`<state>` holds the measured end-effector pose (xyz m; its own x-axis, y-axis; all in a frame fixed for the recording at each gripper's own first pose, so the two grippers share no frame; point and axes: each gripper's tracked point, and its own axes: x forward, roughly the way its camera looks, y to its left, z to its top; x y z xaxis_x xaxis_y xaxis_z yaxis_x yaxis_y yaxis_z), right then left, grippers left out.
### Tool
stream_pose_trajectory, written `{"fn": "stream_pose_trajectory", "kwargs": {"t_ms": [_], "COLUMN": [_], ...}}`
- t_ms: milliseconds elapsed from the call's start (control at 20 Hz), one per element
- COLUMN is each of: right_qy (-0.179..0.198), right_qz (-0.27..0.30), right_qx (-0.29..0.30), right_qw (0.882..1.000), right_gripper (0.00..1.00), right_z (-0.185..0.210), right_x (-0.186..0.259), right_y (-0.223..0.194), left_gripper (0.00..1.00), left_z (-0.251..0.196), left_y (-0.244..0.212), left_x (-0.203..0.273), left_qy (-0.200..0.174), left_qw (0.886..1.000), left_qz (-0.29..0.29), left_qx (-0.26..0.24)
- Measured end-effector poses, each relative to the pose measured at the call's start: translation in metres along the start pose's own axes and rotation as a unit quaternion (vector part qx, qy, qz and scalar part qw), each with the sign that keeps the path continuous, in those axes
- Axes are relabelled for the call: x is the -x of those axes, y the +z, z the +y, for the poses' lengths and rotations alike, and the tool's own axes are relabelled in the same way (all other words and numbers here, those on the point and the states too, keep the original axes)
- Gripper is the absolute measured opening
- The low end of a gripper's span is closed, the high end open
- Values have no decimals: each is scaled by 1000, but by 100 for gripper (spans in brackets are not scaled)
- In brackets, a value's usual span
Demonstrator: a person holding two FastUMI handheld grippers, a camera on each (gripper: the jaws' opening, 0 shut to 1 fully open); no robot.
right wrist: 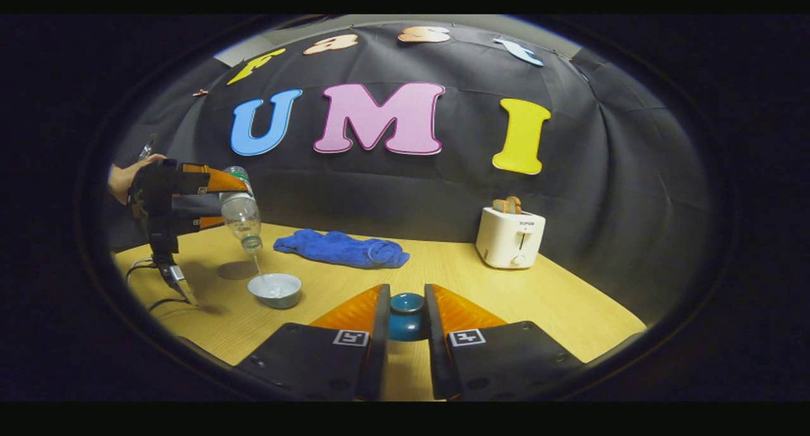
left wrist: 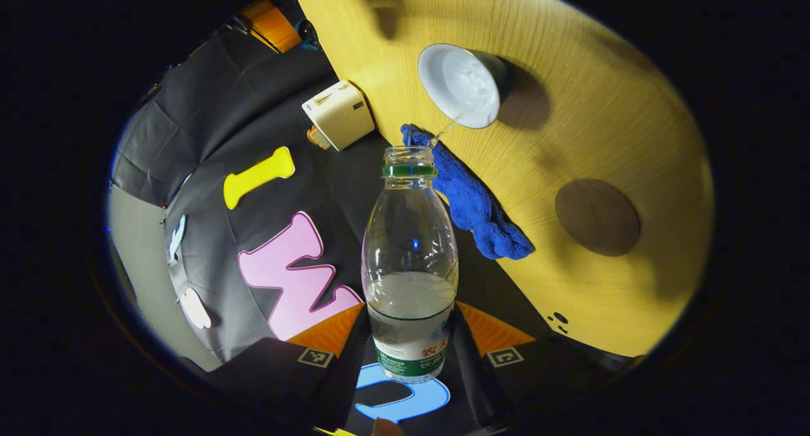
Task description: Open the teacup lid with one hand, grasp the water bottle and pour water into the teacup with the other hand; after pouring, place the water bottle on the coaster and then close the teacup lid.
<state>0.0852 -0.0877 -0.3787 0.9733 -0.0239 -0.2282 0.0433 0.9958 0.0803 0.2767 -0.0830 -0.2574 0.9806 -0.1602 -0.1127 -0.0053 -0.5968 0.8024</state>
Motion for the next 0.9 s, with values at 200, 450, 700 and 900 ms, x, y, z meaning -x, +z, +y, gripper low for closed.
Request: {"fn": "stream_pose_trajectory", "kwargs": {"t_ms": [200,450,700,900], "right_qy": [-1,-2,-3,-3], "right_qz": [-1,-2,-1,-3], "right_qx": [-1,3,4,1], "right_qw": [1000,1000,1000,1000], "right_gripper": [36,27,36,36], "right_z": [1,1,1,0], "right_x": [-1,-3,-3,-5], "right_y": [0,1,0,2], "left_gripper": [72,72,72,72], "left_z": [11,21,7,-33], "left_y": [8,15,12,10], "left_x": [-2,-6,-10,-6], "left_qy": [18,35,8,-57], "left_qw": [1000,998,999,988], "left_qz": [-19,-41,-41,-19], "left_qx": [-9,-27,-3,139]}}
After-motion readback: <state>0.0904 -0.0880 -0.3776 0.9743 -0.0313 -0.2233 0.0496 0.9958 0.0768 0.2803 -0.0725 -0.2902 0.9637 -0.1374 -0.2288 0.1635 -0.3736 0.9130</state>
